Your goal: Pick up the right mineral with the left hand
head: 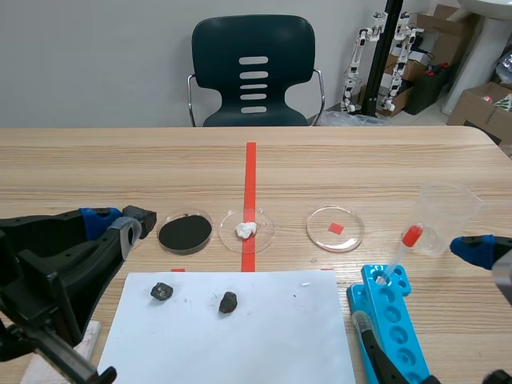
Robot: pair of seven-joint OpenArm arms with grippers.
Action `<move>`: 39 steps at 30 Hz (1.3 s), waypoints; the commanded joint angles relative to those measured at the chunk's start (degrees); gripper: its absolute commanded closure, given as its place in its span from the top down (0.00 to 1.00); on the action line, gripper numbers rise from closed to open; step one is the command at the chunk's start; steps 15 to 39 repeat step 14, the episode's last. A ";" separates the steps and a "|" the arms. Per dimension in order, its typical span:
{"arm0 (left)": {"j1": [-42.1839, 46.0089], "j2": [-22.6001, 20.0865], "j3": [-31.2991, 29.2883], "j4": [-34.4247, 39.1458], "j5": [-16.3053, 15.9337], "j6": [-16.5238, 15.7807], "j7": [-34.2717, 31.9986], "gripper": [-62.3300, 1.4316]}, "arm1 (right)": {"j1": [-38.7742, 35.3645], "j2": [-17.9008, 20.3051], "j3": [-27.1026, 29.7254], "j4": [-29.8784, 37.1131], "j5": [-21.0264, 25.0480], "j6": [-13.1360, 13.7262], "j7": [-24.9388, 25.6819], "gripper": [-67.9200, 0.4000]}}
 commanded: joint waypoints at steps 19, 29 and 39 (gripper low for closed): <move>-0.20 0.13 -0.04 1.09 -0.37 0.31 0.46 0.18 | 0.35 0.44 0.15 0.70 0.52 -0.02 0.85 1.00; -0.20 0.13 -0.04 1.09 -0.37 0.31 0.46 0.18 | 0.35 0.44 0.15 0.70 0.52 -0.02 0.85 1.00; -0.20 0.13 -0.04 1.09 -0.37 0.31 0.46 0.18 | 0.35 0.44 0.15 0.70 0.52 -0.02 0.85 1.00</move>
